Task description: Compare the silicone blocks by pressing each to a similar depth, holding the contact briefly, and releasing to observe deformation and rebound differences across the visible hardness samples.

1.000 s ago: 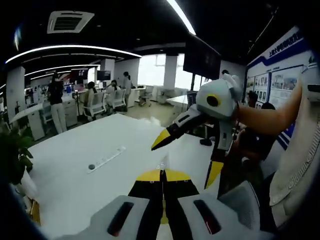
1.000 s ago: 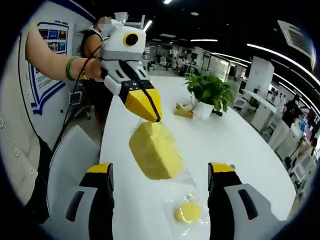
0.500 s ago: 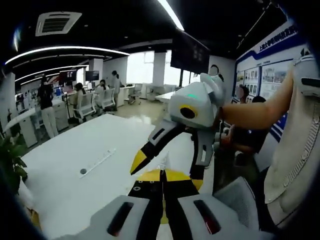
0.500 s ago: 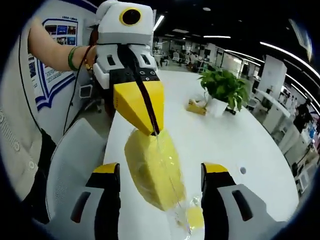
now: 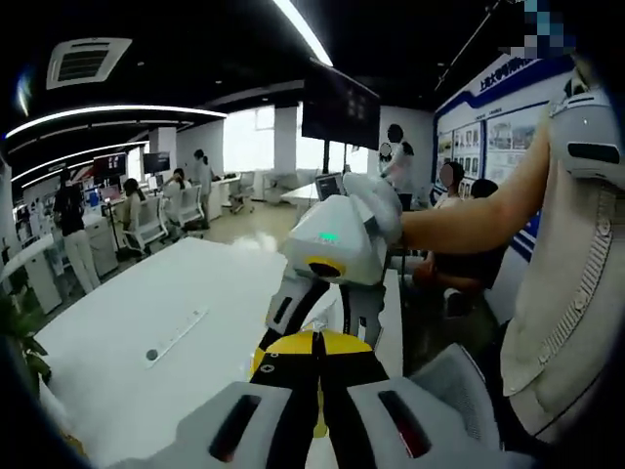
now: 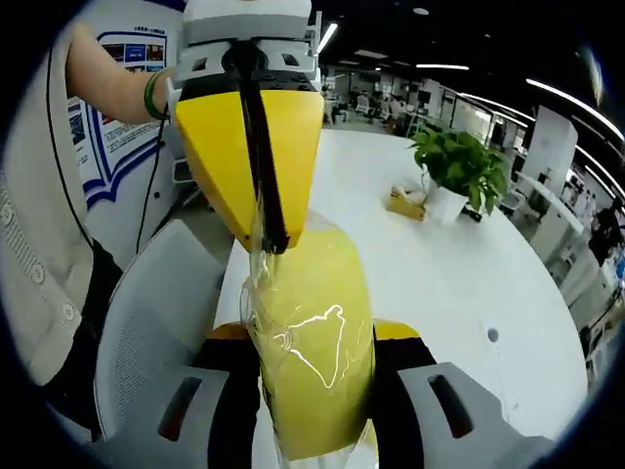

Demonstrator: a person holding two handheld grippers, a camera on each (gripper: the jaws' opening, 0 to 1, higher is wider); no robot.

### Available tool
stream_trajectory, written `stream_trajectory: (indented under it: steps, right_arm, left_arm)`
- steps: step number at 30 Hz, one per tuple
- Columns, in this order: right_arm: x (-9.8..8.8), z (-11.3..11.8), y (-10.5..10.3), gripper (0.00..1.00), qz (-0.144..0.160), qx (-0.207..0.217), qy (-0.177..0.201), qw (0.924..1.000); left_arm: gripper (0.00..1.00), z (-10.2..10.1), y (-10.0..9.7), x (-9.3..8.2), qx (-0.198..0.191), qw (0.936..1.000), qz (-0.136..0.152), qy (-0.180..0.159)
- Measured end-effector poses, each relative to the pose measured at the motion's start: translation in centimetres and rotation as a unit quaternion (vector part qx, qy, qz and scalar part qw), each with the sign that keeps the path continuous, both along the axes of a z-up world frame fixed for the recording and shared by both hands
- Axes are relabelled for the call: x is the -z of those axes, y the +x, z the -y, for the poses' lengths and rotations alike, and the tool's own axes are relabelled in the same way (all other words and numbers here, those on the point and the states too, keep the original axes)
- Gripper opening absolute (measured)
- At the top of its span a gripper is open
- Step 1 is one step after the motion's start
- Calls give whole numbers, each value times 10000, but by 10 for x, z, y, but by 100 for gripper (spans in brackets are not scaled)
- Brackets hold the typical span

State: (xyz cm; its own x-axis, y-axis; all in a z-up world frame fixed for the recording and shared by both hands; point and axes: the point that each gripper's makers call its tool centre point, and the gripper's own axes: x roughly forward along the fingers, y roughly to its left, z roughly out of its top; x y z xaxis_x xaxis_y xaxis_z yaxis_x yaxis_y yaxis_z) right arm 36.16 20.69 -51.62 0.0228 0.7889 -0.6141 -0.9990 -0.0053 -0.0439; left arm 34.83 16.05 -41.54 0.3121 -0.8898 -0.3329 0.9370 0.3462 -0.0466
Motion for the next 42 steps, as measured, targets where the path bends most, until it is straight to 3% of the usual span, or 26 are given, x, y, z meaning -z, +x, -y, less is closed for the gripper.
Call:
stream_trajectory:
  steps: [6, 10, 14, 24, 33, 42]
  right_arm:
    - [-8, -2, -2, 29, 209, -85, 185, 9996]
    - [-19, -4, -6, 25, 181, -107, 406, 9990]
    - [-27, -7, -10, 23, -11, -74, 625, 9980]
    - [-28, -5, -20, 19, -403, 45, 673, 9969]
    - [-32, -4, -22, 9, -59, 43, 715, 9974]
    - [-31, 0, -20, 6, 10, 127, 707, 9974]
  left_arm:
    - [0, 6, -11, -5, 86, 9999, 100, -21]
    - [0, 4, -12, -14, 146, 9995, 201, -176]
    - [0, 0, -9, -22, 172, 9989, 277, -343]
    - [0, -6, -6, -23, 254, 9979, 401, -450]
    - [0, -4, -9, -25, 356, 9975, 443, -420]
    - [0, 3, -10, -24, 373, 9972, 516, -387]
